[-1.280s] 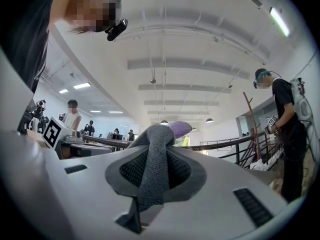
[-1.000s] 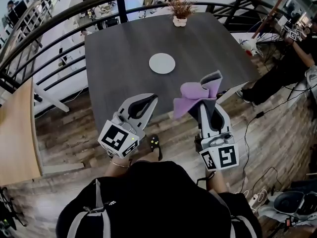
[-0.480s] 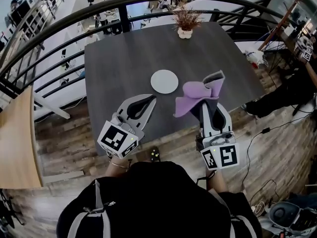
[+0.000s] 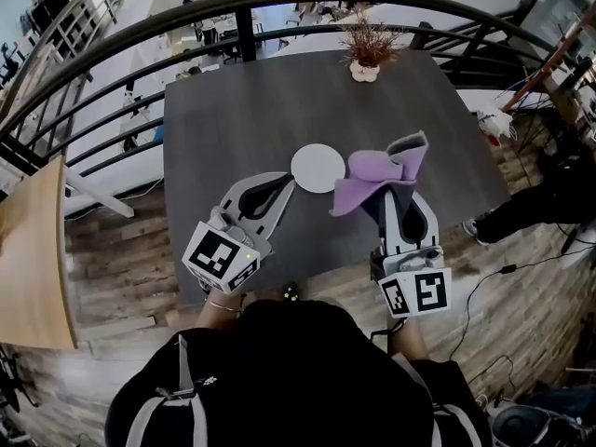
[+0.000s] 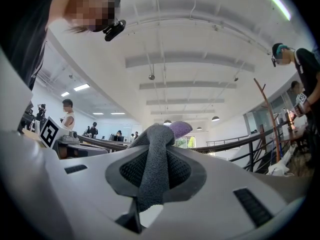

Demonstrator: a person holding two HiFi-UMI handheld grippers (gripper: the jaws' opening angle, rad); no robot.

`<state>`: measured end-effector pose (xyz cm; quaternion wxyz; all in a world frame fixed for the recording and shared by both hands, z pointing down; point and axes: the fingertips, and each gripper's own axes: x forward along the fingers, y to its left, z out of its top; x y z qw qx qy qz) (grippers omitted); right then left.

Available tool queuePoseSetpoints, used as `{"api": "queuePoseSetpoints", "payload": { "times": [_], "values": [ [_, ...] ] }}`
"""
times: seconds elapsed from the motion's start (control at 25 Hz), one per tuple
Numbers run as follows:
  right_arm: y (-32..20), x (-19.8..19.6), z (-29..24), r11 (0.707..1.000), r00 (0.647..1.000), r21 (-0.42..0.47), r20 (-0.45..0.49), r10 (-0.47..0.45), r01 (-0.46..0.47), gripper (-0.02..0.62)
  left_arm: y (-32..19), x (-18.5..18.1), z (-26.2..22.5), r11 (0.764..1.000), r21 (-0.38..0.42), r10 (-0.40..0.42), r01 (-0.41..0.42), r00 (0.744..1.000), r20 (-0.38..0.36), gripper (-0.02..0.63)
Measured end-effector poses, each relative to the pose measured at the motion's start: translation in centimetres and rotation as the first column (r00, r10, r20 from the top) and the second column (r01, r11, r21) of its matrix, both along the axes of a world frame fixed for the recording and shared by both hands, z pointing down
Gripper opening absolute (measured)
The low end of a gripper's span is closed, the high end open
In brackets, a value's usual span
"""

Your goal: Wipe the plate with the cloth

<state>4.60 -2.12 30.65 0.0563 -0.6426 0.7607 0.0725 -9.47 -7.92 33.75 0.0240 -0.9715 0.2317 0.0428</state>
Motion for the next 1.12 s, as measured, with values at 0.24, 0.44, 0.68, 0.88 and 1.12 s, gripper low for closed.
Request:
{"api": "queuePoseSetpoints", "payload": {
  "times": [0.24, 0.44, 0.68, 0.88, 1.12],
  "values": [
    [-1.8, 0.9, 0.8, 0.999, 1.000, -0.020, 0.012, -0.029, 0.029, 0.064, -0.7, 0.4, 0.9, 0.999, -0.023, -0.030, 0.030, 0.999, 0.012, 0.008],
    [-4.4, 1.9, 0.8, 0.993, 0.994, -0.023, -0.003, -0.112, 0.112, 0.064, -2.4, 0.7, 1.3, 0.992, -0.027, -0.125, 0.126, 0.992, 0.019, 0.008],
    [-7.8, 3.3, 0.3, 0.976, 0.977, -0.043, -0.015, -0.213, 0.212, 0.064, -4.4, 1.8, 1.1, 0.974, -0.041, -0.221, 0.222, 0.975, 0.020, 0.008],
    [-10.2, 4.3, 0.6, 0.962, 0.964, -0.058, -0.018, -0.267, 0.265, 0.064, -5.3, 2.7, 1.8, 0.959, -0.061, -0.276, 0.278, 0.960, 0.039, 0.008],
    [-12.2, 4.6, 2.1, 0.942, 0.945, -0.090, -0.009, -0.327, 0.325, 0.064, -6.2, 3.4, 3.7, 0.947, -0.082, -0.305, 0.311, 0.949, 0.078, 0.008]
  ]
}}
